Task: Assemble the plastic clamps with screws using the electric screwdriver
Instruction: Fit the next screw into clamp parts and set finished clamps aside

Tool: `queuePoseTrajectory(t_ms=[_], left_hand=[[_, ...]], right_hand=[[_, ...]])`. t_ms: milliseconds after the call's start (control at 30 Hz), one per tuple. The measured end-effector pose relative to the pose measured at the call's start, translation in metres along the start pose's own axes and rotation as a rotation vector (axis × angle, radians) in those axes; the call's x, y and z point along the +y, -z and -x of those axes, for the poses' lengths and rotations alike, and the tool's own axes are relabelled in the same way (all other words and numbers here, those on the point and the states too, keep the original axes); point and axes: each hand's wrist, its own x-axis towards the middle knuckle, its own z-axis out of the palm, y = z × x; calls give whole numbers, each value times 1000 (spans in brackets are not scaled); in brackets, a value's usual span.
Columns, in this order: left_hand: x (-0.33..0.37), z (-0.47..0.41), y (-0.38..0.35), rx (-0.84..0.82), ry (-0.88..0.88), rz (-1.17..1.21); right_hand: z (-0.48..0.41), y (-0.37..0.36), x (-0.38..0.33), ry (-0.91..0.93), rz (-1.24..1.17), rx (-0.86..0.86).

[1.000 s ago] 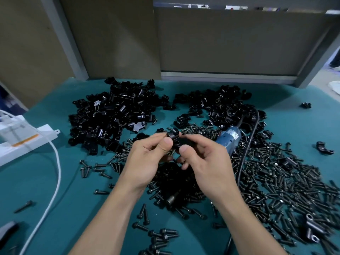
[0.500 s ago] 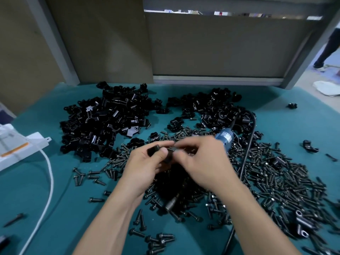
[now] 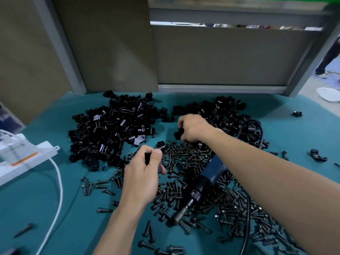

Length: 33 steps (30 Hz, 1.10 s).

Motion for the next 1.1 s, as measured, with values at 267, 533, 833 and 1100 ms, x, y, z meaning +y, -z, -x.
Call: queuePoseTrajectory(t_ms=[267,533,833,1100], left_hand=[[1,1,-2,16,-15,55],[4,8,-1,16,-79,-30],[6,8,-8,-105,-179,52],[11,8,-12,-249,56,473]], right_hand=[[27,4,12,-72,-227,235],[134,-12,-1,-38,-1047,267],[173,-35,-24,67,-880,308],[184,-46,-23,207,-1029,365]])
